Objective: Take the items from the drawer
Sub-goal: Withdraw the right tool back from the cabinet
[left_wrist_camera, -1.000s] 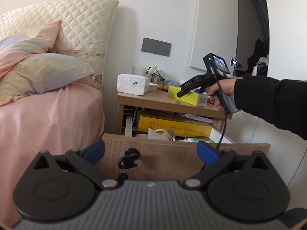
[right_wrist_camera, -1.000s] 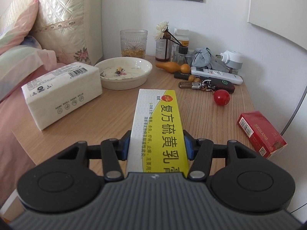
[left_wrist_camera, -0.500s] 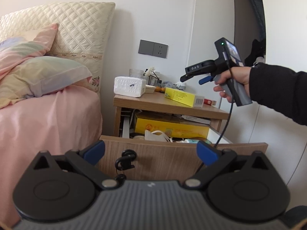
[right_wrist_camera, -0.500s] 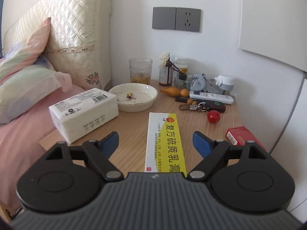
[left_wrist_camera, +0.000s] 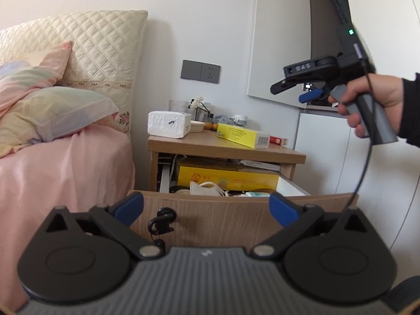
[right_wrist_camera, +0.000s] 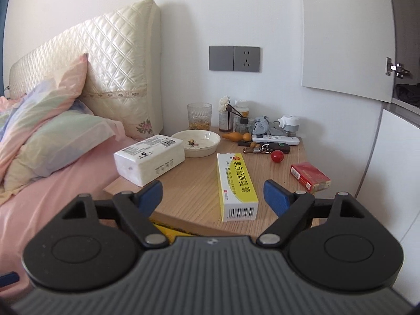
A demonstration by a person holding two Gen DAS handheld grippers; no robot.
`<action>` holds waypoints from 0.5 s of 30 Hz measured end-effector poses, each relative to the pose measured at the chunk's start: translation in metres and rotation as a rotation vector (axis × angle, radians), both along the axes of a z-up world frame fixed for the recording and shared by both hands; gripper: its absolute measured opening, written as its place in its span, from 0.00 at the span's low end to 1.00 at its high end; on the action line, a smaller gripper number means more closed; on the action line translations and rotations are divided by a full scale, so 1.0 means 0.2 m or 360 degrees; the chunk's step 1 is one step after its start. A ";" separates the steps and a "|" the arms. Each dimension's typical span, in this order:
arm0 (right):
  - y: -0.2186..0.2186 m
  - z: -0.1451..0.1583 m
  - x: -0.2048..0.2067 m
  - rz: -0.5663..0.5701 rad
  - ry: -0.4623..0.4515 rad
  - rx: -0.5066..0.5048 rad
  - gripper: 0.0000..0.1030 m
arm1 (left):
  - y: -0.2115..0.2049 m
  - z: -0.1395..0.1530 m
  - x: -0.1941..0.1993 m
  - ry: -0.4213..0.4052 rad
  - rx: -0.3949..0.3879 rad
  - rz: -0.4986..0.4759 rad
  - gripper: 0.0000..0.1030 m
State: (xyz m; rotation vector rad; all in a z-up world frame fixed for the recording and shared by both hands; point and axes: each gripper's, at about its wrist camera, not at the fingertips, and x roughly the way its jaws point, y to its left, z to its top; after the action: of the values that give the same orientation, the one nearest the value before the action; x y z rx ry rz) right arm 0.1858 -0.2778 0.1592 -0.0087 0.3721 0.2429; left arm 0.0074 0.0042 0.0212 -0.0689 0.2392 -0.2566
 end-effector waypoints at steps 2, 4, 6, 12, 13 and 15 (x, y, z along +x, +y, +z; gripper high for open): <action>0.00 0.01 -0.11 -0.0024 -0.0034 0.0015 0.83 | -0.01 0.00 -0.01 -0.0009 0.0011 -0.0005 1.00; 0.01 0.02 -0.22 -0.0052 -0.0072 0.0037 0.83 | -0.02 0.01 -0.02 -0.0018 0.0020 -0.0008 1.00; 0.02 0.03 -0.34 -0.0054 -0.0116 0.0064 0.83 | -0.03 0.01 -0.02 -0.0026 0.0027 -0.0013 1.00; 0.03 -0.01 -0.61 -0.0050 -0.0189 0.0158 0.83 | -0.05 0.01 -0.04 -0.0031 0.0025 -0.0027 1.00; 0.03 -0.02 -0.64 -0.0048 -0.0200 0.0165 0.83 | -0.05 0.01 -0.04 -0.0034 0.0028 -0.0029 1.00; 0.02 -0.05 -0.71 -0.0046 -0.0228 0.0180 0.83 | -0.06 0.01 -0.05 -0.0040 0.0037 -0.0034 1.00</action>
State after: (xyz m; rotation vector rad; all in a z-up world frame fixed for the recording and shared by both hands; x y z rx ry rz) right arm 0.0430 -0.2736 0.1491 0.0902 0.2157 0.2330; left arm -0.0028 -0.0070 0.0231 -0.0402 0.2183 -0.2754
